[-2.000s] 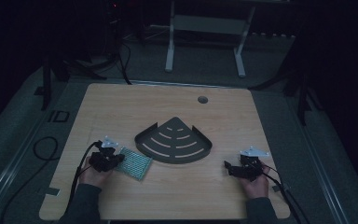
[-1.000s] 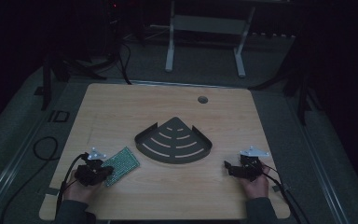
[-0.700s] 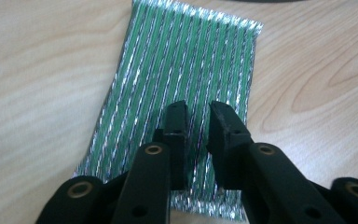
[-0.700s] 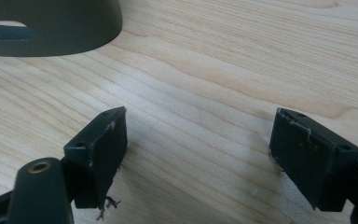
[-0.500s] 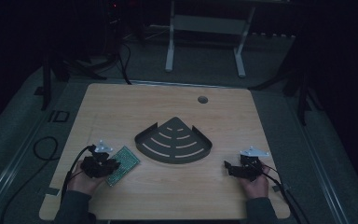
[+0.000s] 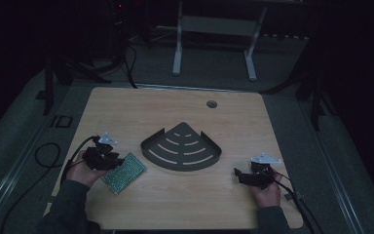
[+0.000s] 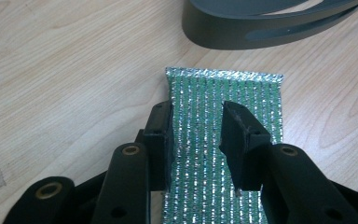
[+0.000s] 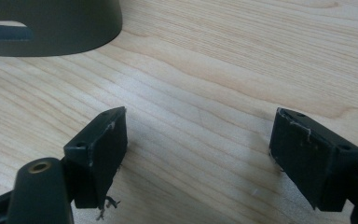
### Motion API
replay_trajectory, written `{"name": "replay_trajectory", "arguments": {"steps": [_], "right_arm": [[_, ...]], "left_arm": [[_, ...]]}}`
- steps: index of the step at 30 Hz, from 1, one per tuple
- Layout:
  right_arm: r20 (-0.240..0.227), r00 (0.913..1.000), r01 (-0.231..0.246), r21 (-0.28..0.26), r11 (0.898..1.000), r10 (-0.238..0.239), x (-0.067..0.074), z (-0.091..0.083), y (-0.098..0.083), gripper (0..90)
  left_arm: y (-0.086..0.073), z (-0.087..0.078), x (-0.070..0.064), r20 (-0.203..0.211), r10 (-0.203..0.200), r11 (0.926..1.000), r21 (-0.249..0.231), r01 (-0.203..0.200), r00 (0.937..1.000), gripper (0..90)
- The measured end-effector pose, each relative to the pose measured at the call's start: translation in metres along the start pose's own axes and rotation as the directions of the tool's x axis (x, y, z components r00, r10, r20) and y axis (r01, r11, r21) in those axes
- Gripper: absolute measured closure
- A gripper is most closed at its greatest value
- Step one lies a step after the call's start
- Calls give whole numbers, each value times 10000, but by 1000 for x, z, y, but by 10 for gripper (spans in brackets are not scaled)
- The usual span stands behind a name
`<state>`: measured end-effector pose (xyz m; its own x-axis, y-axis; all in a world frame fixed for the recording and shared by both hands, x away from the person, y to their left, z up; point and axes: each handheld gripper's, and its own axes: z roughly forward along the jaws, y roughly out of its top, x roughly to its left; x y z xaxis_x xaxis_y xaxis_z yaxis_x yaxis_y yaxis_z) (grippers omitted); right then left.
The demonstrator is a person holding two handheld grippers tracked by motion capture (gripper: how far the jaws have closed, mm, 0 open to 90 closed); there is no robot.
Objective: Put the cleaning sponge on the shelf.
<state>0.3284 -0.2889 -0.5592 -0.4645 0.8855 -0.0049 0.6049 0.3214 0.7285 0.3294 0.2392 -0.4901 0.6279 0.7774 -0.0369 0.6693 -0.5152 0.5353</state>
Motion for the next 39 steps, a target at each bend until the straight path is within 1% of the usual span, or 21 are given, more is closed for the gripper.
{"name": "replay_trajectory", "arguments": {"steps": [5,6,9,11,13,14,17,22,25,29,31,34,37,39], "right_arm": [[-1,10000,-7,3,10000,7,0,0,0,186],[-1,10000,-5,2,10000,5,0,0,0,186],[-1,10000,-3,0,10000,3,0,0,0,186],[-3,10000,-2,-3,10000,2,0,0,0,186],[1,10000,4,-1,10000,-4,0,0,0,186],[-1,10000,-5,2,10000,5,0,0,0,186],[1,10000,-2,1,10000,2,0,0,0,186],[2,10000,1,1,10000,-1,0,0,0,186],[0,10000,-3,2,10000,3,0,0,0,186],[-2,10000,-2,0,10000,2,0,0,0,186],[0,10000,-5,-3,10000,5,0,0,0,186],[0,10000,-7,-1,10000,7,0,0,0,186],[-2,10000,1,-4,10000,-1,0,0,0,186],[-1,10000,-1,0,10000,1,0,0,0,186]], "left_arm": [[3,5,9,150,10,9991,421,-16,9999,647],[4,6,11,185,-44,9988,497,35,9998,651],[5,9,16,291,-8,9974,726,-13,9996,662],[5,11,20,424,25,9961,881,-62,9991,682],[5,12,21,447,26,9954,958,-68,9990,704],[5,14,23,489,60,9939,1101,-113,9988,704],[5,16,25,624,59,9921,1246,-136,9980,741],[7,19,26,741,124,9886,1487,-233,9972,787],[7,21,24,839,145,9877,1541,-273,9964,788],[6,23,24,866,103,9849,1711,-250,9962,788],[5,24,24,815,107,9836,1787,-251,9966,786],[4,29,24,684,165,9778,2075,-304,9975,785],[4,30,24,643,96,9771,2114,-231,9979,786],[5,31,24,662,92,9735,2274,-241,9978,786]]}}
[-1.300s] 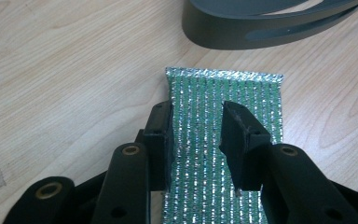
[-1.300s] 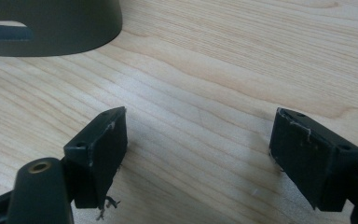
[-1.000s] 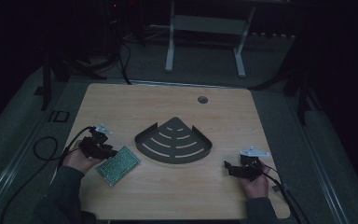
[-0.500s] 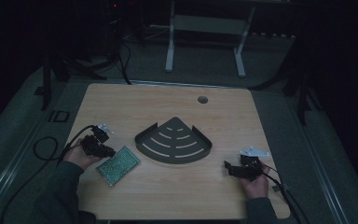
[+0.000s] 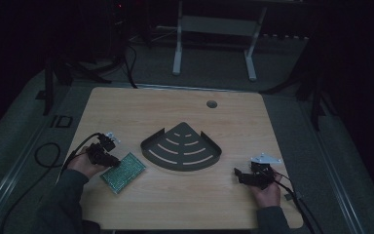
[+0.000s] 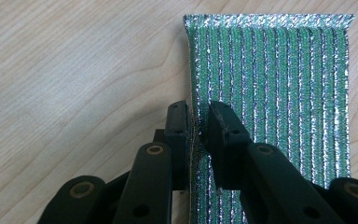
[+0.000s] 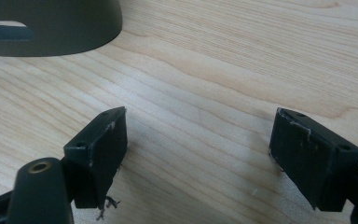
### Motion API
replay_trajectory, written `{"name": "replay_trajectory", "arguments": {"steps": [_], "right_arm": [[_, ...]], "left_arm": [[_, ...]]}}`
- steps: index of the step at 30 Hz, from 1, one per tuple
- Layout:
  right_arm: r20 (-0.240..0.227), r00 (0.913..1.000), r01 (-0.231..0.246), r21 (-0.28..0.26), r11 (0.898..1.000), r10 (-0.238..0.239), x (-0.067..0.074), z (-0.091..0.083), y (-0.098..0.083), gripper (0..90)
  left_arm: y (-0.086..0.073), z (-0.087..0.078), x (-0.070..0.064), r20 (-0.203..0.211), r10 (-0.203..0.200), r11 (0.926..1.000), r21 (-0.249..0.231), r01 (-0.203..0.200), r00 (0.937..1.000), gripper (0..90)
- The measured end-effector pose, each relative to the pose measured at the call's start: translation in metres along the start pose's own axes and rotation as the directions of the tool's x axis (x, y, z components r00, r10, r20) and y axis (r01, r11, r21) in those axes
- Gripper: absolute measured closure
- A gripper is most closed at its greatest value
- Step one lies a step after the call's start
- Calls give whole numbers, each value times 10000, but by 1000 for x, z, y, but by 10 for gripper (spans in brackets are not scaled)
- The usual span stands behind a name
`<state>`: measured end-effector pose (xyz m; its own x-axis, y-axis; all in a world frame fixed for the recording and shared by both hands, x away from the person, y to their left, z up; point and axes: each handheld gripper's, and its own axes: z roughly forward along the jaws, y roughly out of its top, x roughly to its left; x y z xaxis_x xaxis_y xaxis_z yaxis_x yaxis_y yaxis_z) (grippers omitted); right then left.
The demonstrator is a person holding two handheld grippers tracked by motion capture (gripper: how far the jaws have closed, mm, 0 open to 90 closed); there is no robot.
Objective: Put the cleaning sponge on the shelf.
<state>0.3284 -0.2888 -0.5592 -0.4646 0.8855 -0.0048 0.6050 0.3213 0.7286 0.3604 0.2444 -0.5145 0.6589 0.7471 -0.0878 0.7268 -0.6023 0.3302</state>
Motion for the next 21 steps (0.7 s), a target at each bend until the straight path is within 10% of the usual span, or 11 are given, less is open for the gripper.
{"name": "replay_trajectory", "arguments": {"steps": [21], "right_arm": [[3,10000,3,1,10000,-3,0,0,0,186]], "left_arm": [[16,3,1,380,-384,9916,1251,334,9985,897]]}}
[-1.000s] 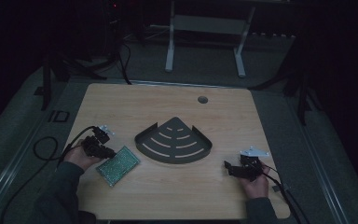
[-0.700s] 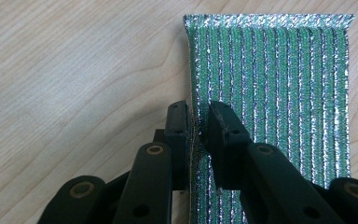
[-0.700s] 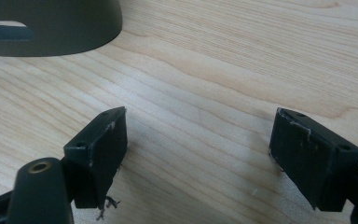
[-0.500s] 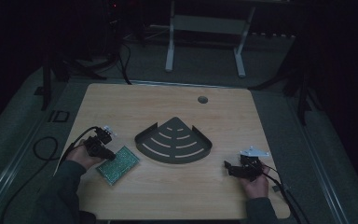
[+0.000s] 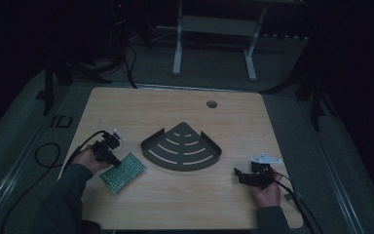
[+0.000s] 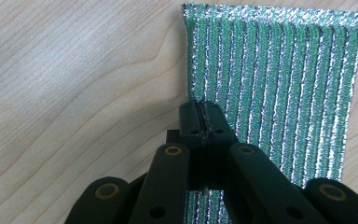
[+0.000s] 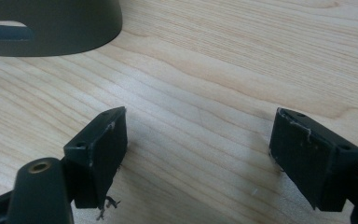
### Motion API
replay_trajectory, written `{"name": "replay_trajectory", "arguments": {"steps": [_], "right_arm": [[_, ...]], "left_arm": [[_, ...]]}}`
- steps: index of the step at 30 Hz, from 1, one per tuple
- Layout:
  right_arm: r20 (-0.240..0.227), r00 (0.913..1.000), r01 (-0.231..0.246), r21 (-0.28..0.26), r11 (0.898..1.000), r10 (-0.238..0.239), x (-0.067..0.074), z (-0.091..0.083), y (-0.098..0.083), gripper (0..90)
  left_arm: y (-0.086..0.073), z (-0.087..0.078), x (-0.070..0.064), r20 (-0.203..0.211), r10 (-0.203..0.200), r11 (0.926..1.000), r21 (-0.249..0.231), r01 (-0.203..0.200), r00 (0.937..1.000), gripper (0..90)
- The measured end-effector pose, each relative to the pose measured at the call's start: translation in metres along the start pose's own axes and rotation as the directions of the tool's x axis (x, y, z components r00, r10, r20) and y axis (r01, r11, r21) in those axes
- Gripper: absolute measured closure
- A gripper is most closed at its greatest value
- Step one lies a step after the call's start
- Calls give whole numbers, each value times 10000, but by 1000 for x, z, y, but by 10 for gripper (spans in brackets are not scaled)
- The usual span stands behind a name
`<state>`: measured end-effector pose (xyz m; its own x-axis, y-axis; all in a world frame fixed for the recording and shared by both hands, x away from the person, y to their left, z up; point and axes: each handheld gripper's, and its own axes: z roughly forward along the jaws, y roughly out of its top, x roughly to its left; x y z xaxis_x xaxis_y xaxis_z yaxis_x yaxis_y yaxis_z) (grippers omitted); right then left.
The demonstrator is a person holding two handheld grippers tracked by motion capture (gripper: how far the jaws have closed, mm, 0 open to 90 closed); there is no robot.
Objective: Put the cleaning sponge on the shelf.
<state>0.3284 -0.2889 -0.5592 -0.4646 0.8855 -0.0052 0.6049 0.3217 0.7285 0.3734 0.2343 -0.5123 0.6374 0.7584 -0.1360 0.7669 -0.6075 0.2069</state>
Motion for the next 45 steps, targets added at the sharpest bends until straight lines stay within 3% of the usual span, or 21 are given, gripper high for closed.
{"name": "replay_trajectory", "arguments": {"steps": [5,12,23,45], "right_arm": [[-2,10000,-7,2,10000,7,0,0,0,186],[-2,10000,-7,1,10000,7,0,0,0,186],[-1,10000,-4,-2,10000,4,0,0,0,186],[-4,10000,-6,1,10000,6,0,0,0,186]], "left_arm": [[2,-4,0,151,40,9998,216,-44,9999,900],[3,-15,0,241,82,10000,-28,-82,9997,900],[2,-37,2,-67,87,9989,-462,-90,9999,900],[20,-69,-5,-284,521,9944,-907,-544,9982,900]]}}
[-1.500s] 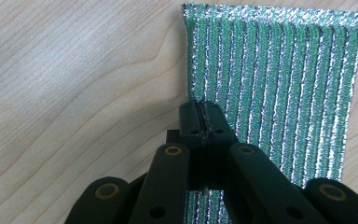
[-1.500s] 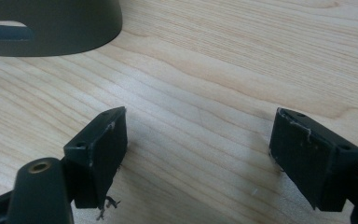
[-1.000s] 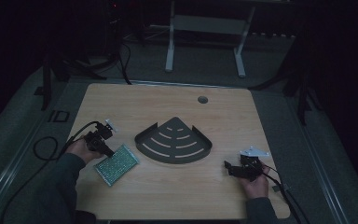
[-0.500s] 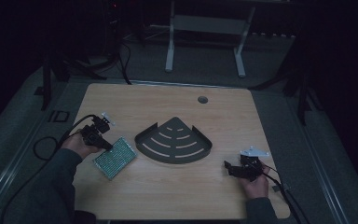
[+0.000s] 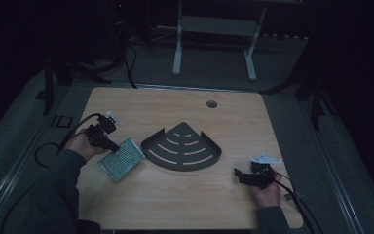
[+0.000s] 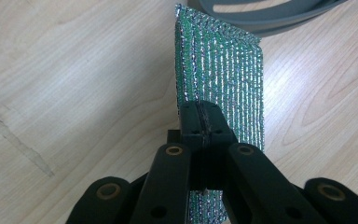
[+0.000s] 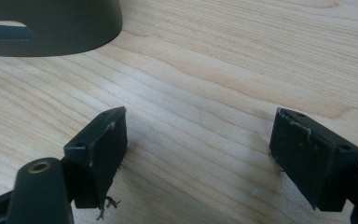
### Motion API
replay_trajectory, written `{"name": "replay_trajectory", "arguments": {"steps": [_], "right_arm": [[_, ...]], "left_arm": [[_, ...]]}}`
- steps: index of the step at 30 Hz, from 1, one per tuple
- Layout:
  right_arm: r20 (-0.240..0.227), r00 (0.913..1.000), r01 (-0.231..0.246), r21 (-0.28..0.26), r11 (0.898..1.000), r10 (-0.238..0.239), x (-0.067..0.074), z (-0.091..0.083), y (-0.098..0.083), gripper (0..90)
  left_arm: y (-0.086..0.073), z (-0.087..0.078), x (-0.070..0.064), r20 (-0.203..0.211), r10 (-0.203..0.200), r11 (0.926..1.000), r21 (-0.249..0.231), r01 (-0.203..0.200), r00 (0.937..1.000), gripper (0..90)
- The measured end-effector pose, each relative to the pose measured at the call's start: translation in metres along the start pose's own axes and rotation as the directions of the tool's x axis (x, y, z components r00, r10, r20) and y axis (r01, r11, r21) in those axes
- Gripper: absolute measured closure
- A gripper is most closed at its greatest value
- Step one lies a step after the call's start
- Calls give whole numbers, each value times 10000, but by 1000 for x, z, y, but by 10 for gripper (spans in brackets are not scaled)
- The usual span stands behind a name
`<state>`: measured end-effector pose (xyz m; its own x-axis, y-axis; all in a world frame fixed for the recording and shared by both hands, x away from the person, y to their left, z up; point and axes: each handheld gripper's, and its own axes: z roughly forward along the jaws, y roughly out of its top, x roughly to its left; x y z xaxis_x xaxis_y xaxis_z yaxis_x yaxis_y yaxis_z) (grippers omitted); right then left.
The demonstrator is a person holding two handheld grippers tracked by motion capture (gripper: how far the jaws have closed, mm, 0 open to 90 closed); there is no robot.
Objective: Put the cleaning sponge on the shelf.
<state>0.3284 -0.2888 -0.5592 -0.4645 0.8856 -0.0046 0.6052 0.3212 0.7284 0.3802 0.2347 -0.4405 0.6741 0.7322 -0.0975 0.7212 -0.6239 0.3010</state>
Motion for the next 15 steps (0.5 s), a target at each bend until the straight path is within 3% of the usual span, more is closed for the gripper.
{"name": "replay_trajectory", "arguments": {"steps": [15], "right_arm": [[0,10000,-15,-6,10000,15,0,0,0,186]], "left_arm": [[17,-18,-2,-160,82,9988,-484,-90,9998,900]]}}
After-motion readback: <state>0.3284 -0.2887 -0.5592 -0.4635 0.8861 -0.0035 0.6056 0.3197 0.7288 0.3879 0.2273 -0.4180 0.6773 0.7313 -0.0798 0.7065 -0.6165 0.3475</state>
